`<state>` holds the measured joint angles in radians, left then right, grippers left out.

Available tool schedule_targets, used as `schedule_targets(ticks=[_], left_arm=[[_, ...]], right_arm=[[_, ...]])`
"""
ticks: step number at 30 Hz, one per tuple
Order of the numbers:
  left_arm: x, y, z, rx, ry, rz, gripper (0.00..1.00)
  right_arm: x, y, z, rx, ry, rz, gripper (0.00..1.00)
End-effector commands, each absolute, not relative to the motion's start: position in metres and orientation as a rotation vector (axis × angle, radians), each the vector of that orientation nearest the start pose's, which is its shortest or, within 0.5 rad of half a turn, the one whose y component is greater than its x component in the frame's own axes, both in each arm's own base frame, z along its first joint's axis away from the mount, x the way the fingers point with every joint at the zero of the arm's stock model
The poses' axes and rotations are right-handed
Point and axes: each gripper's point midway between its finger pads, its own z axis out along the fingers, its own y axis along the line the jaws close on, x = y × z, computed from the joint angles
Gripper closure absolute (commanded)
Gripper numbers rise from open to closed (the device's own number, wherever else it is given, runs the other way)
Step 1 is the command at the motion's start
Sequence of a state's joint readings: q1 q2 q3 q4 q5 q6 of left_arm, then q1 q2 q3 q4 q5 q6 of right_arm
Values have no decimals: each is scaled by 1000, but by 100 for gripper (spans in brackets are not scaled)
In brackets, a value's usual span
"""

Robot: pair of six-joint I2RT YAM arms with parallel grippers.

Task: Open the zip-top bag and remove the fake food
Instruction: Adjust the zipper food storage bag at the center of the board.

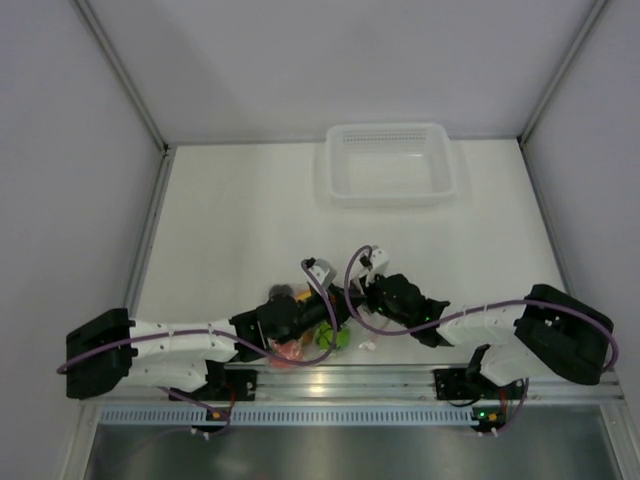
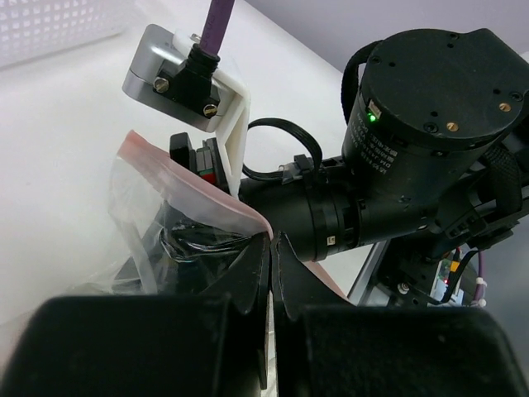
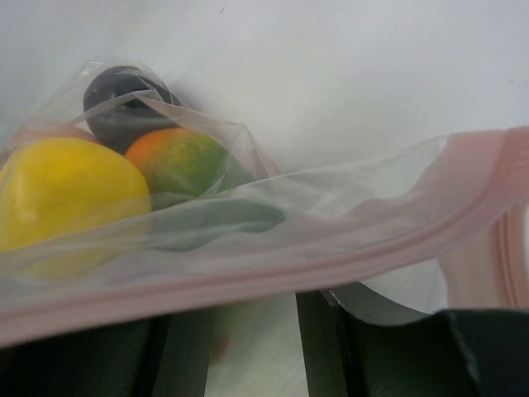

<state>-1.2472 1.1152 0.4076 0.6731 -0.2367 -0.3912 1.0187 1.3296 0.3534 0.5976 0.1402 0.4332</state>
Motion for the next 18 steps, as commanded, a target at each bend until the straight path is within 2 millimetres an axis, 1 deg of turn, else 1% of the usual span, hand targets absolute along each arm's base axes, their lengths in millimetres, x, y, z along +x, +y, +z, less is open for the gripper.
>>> schedule_targets(ticks=[1, 3, 4, 5, 6, 8, 9, 10, 13, 15, 18], left_arm=[[142, -350, 211, 477, 1567, -1127, 100], [144, -348, 211, 463, 1567, -1116, 100], [145, -347, 212, 457, 1566, -1116, 100], [148, -344, 213, 435, 1568, -1104, 100], [150, -342, 216, 413, 1564, -1097, 100], [155, -338, 216, 385, 1571, -1071, 100], [160, -335, 218, 357, 1572, -1043, 100], [163, -333, 213, 349, 1591, -1019, 100], [166, -332, 212, 332, 1597, -1001, 100], [163, -335, 210, 356, 1600, -1013, 100], [158, -342, 211, 403, 1594, -1039, 100]], right_arm=[[202, 333, 101, -522, 1851, 908, 58], [203, 341, 101, -462, 1893, 953, 59], [203, 341, 92, -438, 1935, 951, 63], [203, 343, 95, -390, 1944, 989, 64], [201, 341, 92, -363, 1952, 1008, 65], [198, 340, 96, -292, 1962, 1059, 67], [196, 336, 92, -273, 1981, 1058, 68], [195, 335, 96, -247, 1986, 1077, 68], [188, 335, 101, -246, 1980, 1127, 67], [184, 341, 106, -283, 1966, 1160, 64], [186, 347, 104, -369, 1958, 1115, 60]])
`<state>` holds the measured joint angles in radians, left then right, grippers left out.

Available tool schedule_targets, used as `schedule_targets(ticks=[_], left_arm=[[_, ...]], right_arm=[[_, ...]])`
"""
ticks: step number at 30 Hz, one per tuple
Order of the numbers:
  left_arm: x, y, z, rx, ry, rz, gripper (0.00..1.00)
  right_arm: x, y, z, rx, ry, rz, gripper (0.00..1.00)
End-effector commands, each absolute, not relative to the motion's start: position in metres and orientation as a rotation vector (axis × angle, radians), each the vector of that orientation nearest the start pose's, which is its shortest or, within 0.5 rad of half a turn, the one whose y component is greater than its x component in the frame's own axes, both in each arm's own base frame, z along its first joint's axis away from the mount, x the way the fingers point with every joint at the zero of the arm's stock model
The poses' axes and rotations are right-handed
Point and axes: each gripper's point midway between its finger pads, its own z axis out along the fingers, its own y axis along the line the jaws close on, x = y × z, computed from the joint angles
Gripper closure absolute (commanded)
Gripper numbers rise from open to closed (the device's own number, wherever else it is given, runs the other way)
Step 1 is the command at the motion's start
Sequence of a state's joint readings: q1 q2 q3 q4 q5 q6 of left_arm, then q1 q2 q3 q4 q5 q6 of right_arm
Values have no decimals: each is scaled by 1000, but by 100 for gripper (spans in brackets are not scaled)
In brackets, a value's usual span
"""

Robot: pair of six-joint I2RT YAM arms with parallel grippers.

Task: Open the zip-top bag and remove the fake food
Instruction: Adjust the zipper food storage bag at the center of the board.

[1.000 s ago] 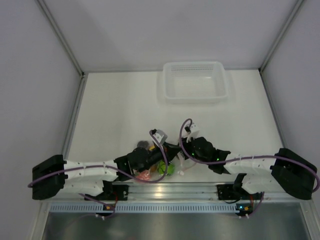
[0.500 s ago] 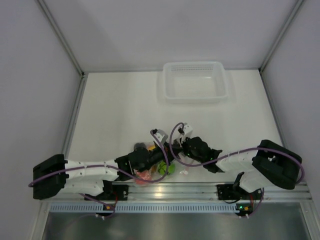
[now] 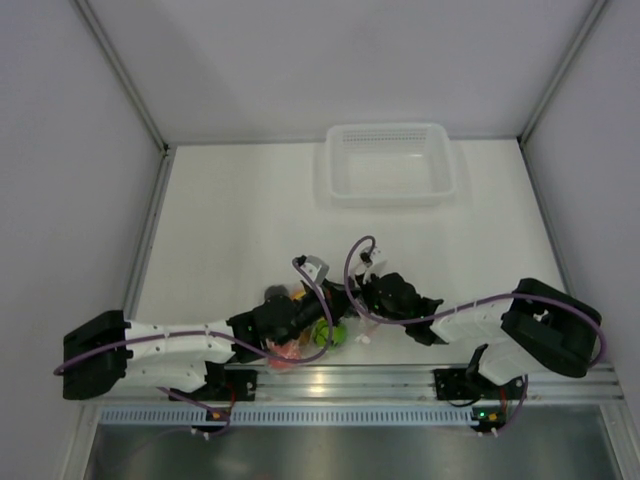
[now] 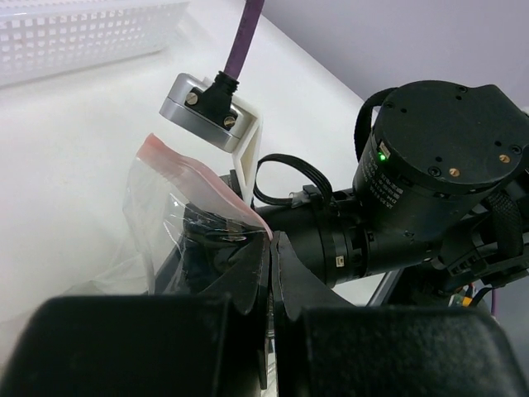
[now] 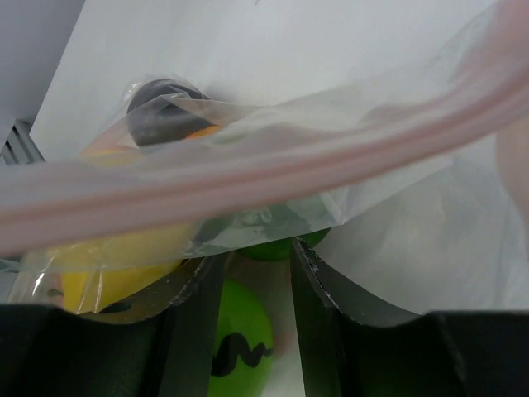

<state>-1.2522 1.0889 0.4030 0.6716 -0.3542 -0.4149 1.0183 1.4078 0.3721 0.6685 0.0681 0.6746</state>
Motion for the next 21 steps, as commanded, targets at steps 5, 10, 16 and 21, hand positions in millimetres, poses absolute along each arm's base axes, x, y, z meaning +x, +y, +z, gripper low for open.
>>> schedule_targets(ticks=[5, 10, 16, 21], left_arm=[[148, -347, 215, 481, 1567, -1069, 100], [140, -351, 214, 540, 1552, -1098, 100], [141, -348, 211, 545, 1552, -1083, 100], [143, -342, 206, 532, 1561, -1064, 100]], right_arm=[[196, 349, 86, -532, 1931, 969, 59], [204, 352, 85, -554, 1890, 931, 55], [212, 354, 84, -549, 1861, 907, 49], [218, 359, 95, -513, 1810, 924, 45]])
